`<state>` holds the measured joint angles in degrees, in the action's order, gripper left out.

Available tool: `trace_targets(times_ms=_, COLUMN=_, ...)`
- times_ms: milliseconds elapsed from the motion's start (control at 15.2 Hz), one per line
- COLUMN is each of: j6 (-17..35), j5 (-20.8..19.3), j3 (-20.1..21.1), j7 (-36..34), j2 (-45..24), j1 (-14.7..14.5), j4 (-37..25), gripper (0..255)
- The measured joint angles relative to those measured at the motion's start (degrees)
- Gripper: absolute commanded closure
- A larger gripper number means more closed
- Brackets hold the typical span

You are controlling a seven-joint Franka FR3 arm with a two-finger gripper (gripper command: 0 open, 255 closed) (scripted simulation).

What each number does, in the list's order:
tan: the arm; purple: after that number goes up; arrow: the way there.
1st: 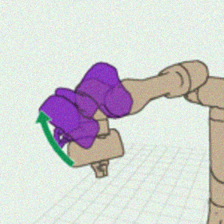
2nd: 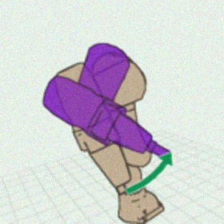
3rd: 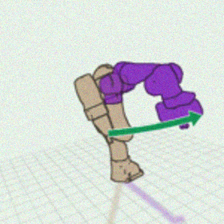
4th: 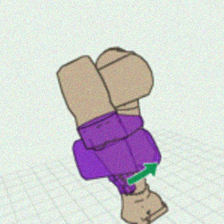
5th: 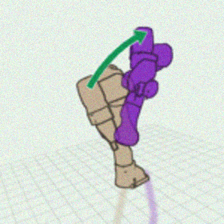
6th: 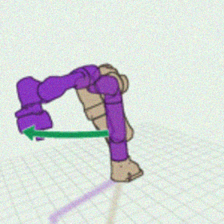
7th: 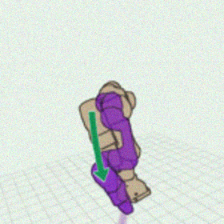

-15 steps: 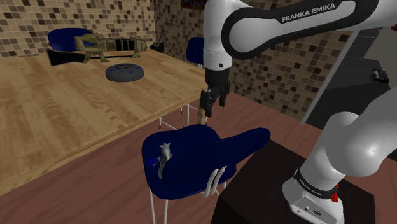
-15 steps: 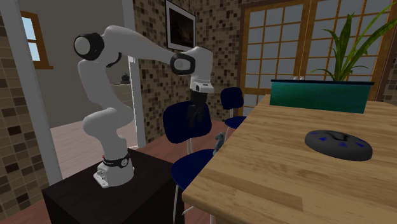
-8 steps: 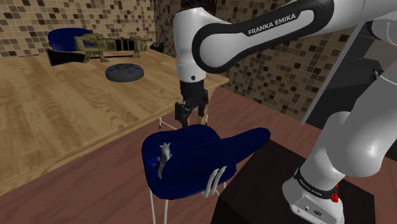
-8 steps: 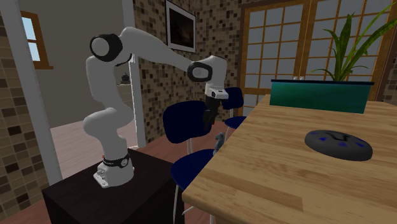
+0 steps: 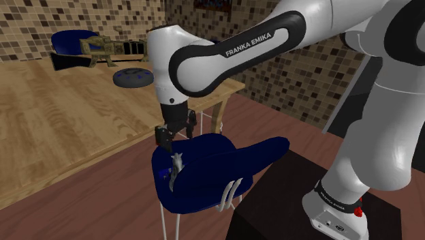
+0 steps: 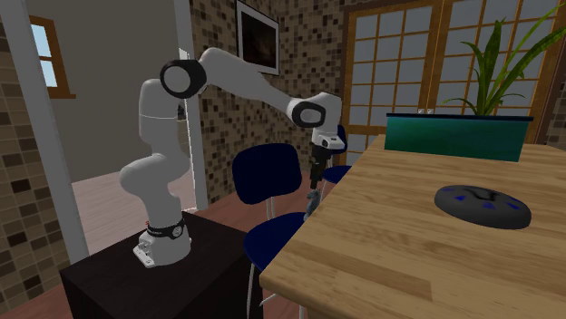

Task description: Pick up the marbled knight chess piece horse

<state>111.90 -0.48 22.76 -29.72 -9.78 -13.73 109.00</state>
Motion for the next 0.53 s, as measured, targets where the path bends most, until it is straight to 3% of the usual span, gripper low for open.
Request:
trace_targets(times_ms=132, j6=0.4, j5=-1.3, j3=0.2, j7=-1.5, j2=-3.6, j1=-1.1, j4=-2.9, gripper=0)
trace_targets(times_ms=528, j6=4.3, j5=-2.4, j3=0.1, j7=-2.6, j2=-6.5, j1=-1.8, j4=-1.7, gripper=0)
